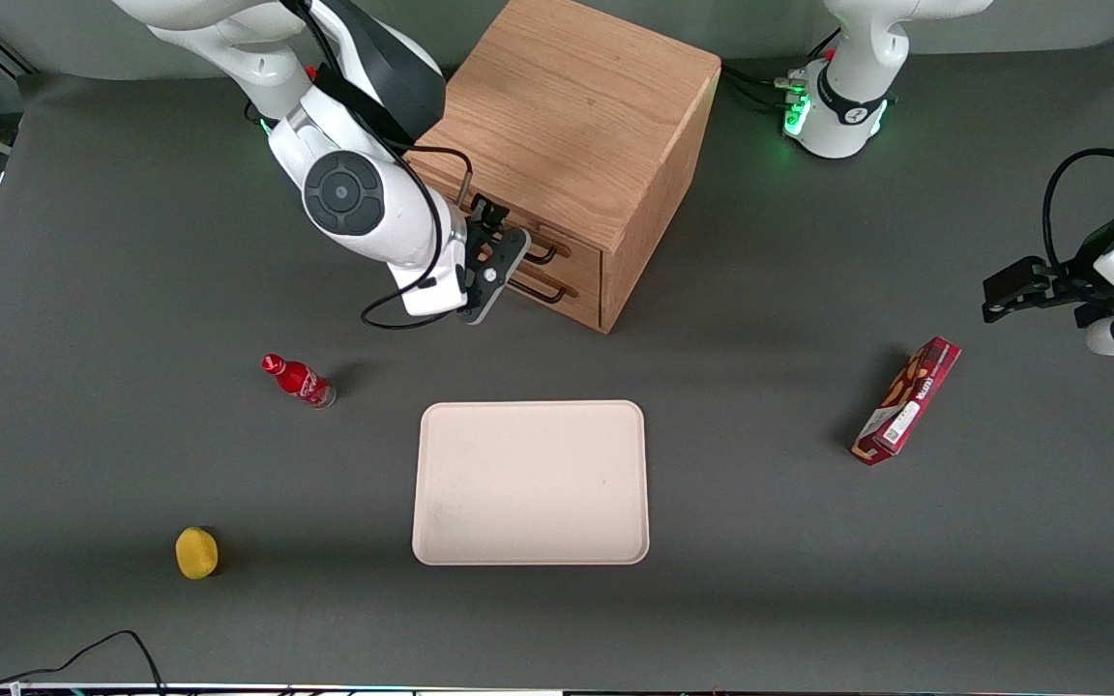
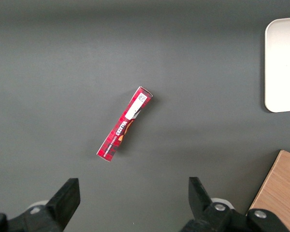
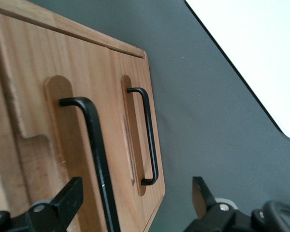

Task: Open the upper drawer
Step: 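Close the right gripper around the upper drawer's black handle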

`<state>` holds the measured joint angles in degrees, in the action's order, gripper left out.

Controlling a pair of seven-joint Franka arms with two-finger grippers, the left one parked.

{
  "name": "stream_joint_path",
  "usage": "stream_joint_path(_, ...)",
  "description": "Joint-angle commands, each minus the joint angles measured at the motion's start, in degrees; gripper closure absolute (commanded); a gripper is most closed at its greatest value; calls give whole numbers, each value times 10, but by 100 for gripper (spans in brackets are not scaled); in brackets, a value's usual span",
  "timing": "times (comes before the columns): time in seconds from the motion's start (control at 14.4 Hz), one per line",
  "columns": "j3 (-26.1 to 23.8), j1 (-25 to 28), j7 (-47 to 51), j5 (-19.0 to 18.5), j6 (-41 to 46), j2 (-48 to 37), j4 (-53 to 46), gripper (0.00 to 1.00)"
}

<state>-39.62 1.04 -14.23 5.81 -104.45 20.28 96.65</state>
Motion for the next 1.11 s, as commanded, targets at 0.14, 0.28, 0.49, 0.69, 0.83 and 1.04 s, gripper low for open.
stream_joint_path(0.14, 0, 3, -11, -9, -29, 0, 25, 0)
stream_joint_path(0.28, 0, 3, -11, -9, -30, 0, 27, 0)
stream_joint_path(0.49, -2, 4, -8, -7, -30, -2, 29, 0)
stream_joint_path(0.69, -8, 3, -4, -4, -30, -2, 32, 0)
stream_joint_path(0.83, -9, 4, -1, -3, -30, -3, 35, 0)
stream_joint_path(1.04, -10, 3, -1, -3, -30, -7, 41, 0)
